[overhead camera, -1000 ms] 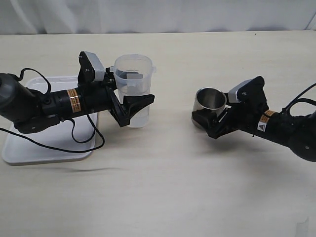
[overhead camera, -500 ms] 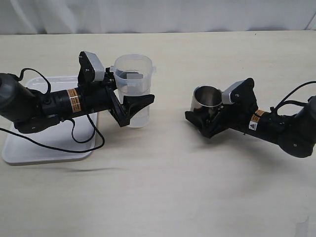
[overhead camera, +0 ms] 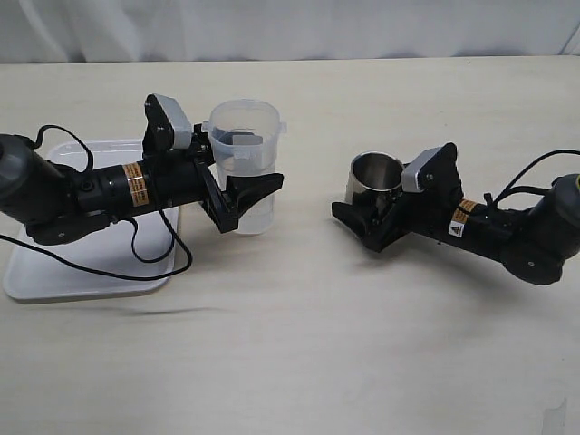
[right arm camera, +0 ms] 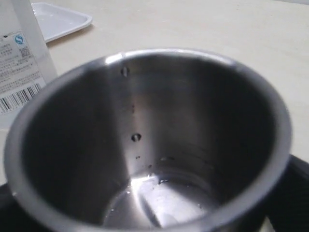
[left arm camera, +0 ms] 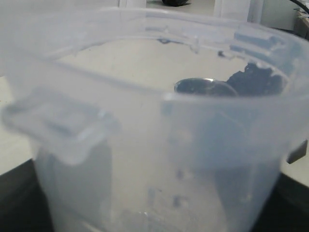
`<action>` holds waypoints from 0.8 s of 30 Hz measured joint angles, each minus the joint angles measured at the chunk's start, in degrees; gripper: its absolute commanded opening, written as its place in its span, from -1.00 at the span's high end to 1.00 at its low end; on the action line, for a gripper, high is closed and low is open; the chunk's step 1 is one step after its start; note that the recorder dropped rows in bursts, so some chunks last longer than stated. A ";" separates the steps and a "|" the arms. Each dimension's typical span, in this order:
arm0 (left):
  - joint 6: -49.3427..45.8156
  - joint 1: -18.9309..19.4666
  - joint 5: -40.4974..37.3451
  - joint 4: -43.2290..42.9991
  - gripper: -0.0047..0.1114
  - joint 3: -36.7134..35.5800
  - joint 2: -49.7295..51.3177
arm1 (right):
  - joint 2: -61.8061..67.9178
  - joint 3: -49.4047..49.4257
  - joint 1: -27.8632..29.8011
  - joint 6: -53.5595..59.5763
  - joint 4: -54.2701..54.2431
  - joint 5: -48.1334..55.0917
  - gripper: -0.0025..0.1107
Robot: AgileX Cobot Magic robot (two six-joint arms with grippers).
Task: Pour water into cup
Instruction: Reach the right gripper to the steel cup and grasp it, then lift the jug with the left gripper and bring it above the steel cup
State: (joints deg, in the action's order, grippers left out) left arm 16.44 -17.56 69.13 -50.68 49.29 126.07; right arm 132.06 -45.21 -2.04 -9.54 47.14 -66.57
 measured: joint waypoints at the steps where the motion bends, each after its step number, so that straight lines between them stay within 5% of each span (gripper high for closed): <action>1: 0.00 0.00 0.00 0.00 0.92 0.00 0.00 | 0.00 0.00 0.00 0.00 0.00 -0.19 -0.64; 7: 0.00 0.00 0.00 0.00 0.92 0.00 0.00 | 0.04 -0.33 0.00 0.00 0.13 -1.00 -0.39; 16: 0.00 0.00 -0.22 0.00 0.92 0.00 0.00 | 0.04 -0.36 0.00 0.21 5.31 -1.87 0.84; 24: 0.00 0.00 -0.22 0.00 0.92 0.00 0.00 | -1.94 -0.36 -0.04 0.10 10.59 -1.02 0.88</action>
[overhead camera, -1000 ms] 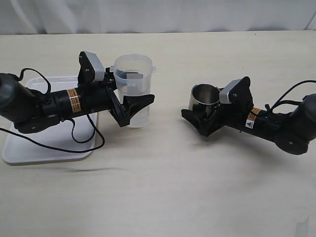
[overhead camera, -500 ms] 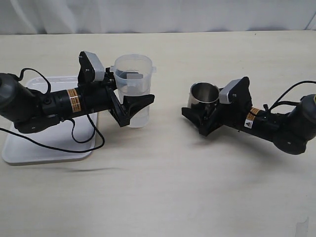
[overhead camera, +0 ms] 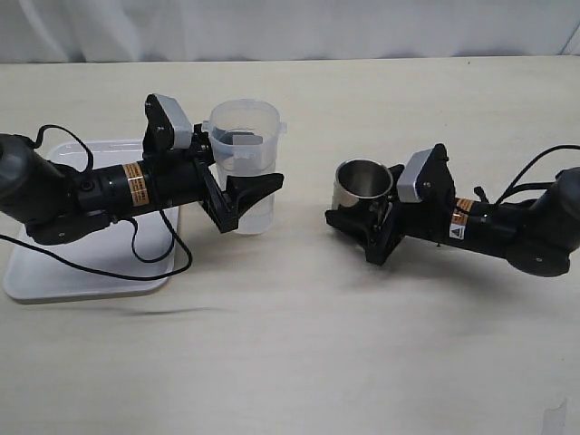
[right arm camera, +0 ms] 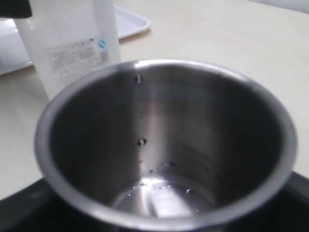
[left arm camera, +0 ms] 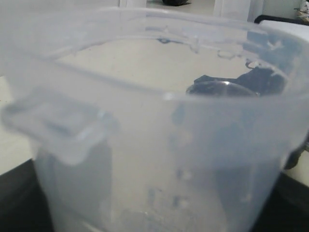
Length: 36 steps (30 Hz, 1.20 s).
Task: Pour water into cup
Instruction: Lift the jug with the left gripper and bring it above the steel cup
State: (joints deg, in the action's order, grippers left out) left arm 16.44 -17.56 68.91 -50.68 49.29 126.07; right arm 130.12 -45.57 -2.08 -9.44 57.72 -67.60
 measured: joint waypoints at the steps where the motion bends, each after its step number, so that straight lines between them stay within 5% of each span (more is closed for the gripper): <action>1: 0.00 0.00 0.00 0.00 0.92 0.00 0.00 | -0.65 0.00 0.00 0.00 0.63 0.00 0.88; 27: 1.41 -0.36 -9.74 -1.96 0.92 14.14 0.14 | -2.52 -9.52 -2.96 -11.99 16.37 0.01 0.88; 36: -10.70 -0.36 -11.66 -4.73 0.92 16.16 0.14 | -2.40 -11.94 -7.49 -12.51 17.92 0.77 0.88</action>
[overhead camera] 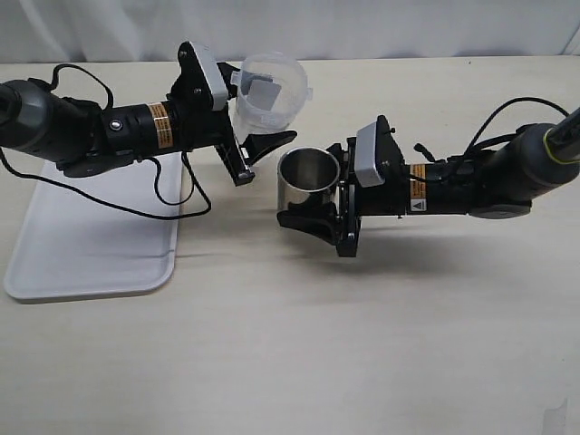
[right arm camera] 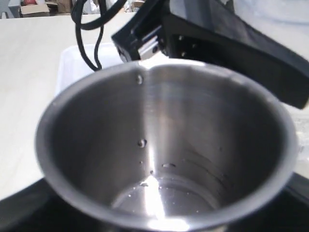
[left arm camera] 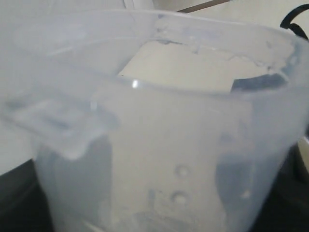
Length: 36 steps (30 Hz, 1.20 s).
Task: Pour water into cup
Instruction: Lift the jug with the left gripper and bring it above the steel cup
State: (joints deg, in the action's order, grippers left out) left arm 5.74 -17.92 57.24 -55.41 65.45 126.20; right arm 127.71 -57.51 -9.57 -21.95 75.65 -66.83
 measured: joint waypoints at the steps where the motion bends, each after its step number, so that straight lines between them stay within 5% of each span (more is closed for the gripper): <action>1: -0.42 0.00 0.00 0.00 0.92 0.00 0.00 | 0.25 -0.24 0.00 0.00 0.46 -0.57 0.88; 36: -27.61 0.00 0.00 -0.12 0.92 0.00 0.00 | 3.48 -5.31 -1.18 -3.01 7.15 -0.79 0.88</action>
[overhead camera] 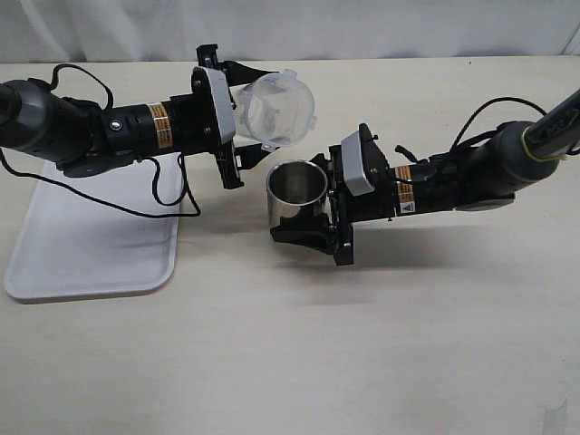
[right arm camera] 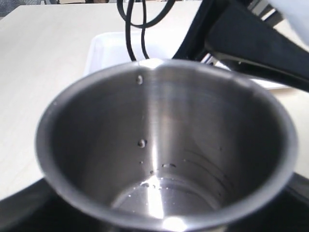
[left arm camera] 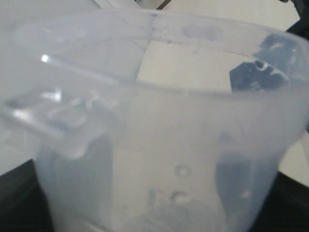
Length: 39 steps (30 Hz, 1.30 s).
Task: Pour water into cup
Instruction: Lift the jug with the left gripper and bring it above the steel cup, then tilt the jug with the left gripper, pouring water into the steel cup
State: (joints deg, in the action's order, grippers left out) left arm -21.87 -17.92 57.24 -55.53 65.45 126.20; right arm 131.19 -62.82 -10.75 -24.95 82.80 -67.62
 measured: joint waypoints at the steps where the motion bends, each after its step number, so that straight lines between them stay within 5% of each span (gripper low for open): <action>1: -0.62 0.00 0.00 0.00 0.92 0.00 0.00 | 0.00 0.00 0.00 0.00 -0.14 0.00 0.88; 39: -12.70 0.00 0.00 0.10 0.92 0.00 0.00 | 4.41 -4.16 -2.69 4.50 -4.66 -1.23 0.88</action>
State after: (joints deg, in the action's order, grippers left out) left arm -34.57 -17.92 57.24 -55.43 65.45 126.20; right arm 135.61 -66.99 -13.44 -20.46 78.14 -68.85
